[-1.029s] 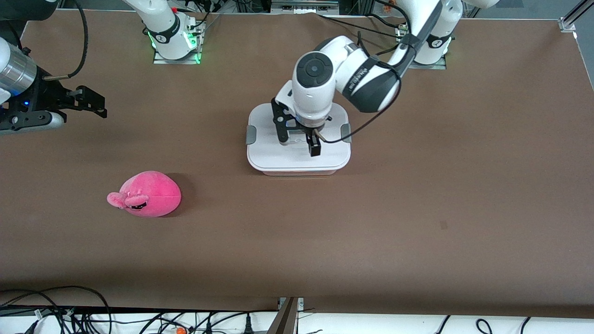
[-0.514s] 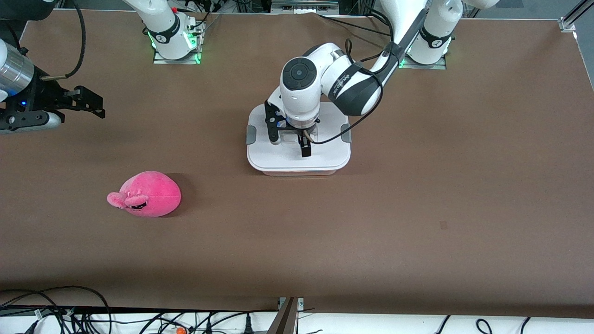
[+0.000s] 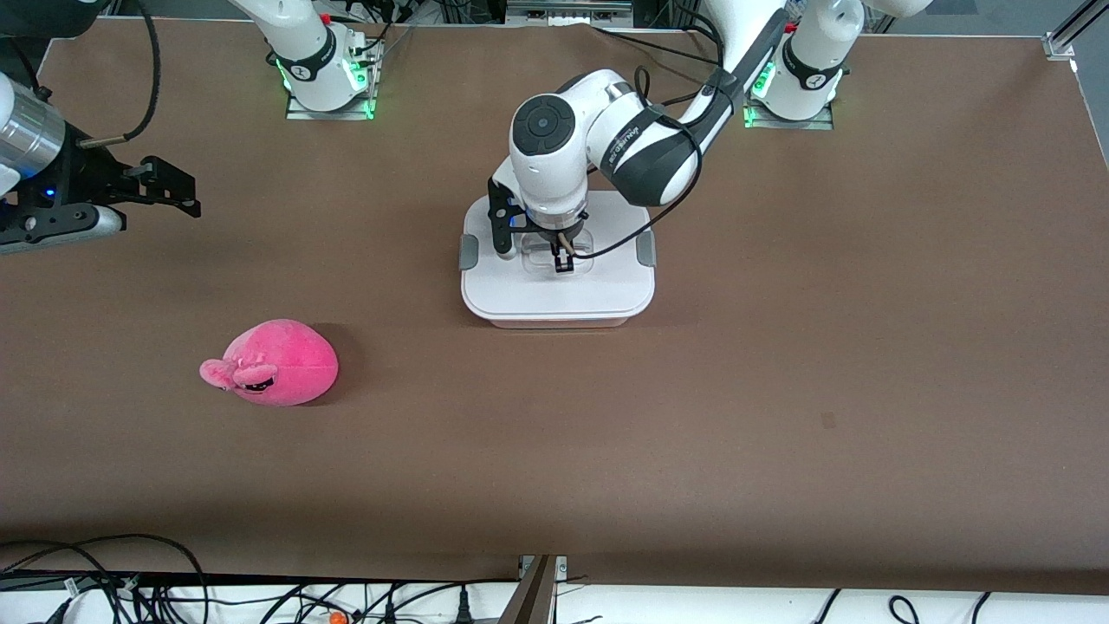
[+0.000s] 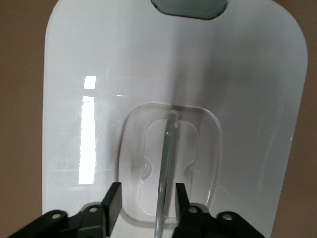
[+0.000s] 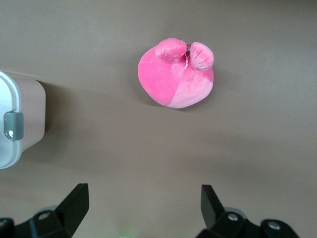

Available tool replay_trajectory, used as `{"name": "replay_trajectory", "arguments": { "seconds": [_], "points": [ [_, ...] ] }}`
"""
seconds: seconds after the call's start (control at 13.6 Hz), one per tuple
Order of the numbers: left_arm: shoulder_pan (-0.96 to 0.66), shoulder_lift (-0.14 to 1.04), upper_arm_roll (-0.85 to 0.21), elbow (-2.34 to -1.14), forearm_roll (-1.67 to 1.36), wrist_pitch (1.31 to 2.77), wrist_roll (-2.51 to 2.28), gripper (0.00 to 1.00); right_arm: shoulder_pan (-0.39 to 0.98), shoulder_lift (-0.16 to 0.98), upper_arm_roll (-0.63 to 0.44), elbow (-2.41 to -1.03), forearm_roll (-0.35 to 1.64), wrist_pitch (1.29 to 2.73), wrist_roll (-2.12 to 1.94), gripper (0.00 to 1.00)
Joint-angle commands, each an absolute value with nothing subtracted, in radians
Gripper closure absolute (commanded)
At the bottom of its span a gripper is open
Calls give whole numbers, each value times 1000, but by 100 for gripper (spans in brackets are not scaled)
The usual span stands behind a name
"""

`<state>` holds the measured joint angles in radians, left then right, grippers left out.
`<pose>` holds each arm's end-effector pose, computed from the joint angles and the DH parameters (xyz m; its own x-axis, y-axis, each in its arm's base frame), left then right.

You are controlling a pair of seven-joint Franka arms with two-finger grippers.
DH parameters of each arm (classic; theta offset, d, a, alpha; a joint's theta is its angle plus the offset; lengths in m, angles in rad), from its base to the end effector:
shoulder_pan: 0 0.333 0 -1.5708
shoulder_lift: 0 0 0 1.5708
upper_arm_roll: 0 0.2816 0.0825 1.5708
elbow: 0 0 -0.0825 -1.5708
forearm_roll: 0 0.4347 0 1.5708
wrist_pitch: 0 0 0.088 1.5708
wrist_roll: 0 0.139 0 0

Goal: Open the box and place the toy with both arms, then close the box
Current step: 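Grasp the lid handle with the left gripper and lift the lid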

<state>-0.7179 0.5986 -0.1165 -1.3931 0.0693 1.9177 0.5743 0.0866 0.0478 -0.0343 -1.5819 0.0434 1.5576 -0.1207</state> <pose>0.5068 -0.5324 0.2739 0.1520 -0.9867 -0.0574 -0.9872 -0.1544 0.0398 0.6113 0.0384 0.5223 0.9828 0.1724 -0.0665 0.1693 -0.9843 -0.0500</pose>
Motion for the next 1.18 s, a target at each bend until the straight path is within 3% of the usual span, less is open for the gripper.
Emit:
{"name": "replay_trajectory", "arguments": {
  "seconds": [0.0,0.73,1.1],
  "points": [
    [-729,572,-107,-1393,100,1891,557,100,84,46,-48,-1580,77,1545,-137,0],
    [-704,477,-98,-1367,83,1766,558,100,84,46,-52,-1582,77,1542,-152,0],
    [-467,364,-107,-1361,81,1593,699,100,84,48,-60,-1582,77,1546,-184,0]
  ]
}}
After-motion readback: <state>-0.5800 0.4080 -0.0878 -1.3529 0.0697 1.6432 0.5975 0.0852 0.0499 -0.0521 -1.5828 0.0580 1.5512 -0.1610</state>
